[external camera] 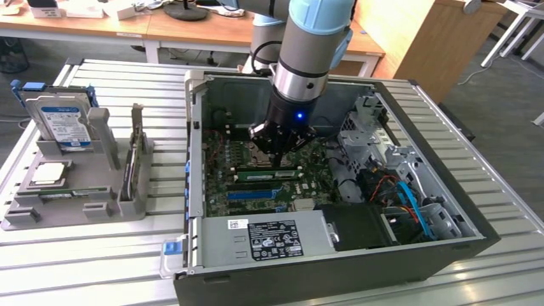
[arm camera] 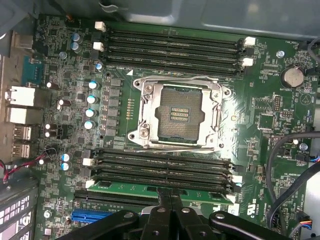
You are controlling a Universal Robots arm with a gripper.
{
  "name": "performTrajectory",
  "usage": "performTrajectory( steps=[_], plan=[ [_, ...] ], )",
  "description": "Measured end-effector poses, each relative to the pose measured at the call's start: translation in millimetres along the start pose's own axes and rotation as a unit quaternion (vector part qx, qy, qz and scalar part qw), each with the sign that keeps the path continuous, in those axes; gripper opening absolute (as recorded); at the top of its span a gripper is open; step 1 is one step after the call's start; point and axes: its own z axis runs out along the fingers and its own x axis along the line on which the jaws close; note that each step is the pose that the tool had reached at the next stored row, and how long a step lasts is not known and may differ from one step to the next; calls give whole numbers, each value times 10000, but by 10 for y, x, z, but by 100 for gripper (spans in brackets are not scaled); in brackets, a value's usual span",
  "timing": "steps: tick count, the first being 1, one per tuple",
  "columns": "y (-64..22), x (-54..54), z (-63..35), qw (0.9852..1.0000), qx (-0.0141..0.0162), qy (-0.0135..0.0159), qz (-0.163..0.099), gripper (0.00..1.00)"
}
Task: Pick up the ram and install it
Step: 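Press down the ram until it locks into place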
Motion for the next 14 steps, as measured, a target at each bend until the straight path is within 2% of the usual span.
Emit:
performTrajectory(
  steps=[14],
  plan=[
    [0,0,-12,10000,0,0,0,11]
  ],
)
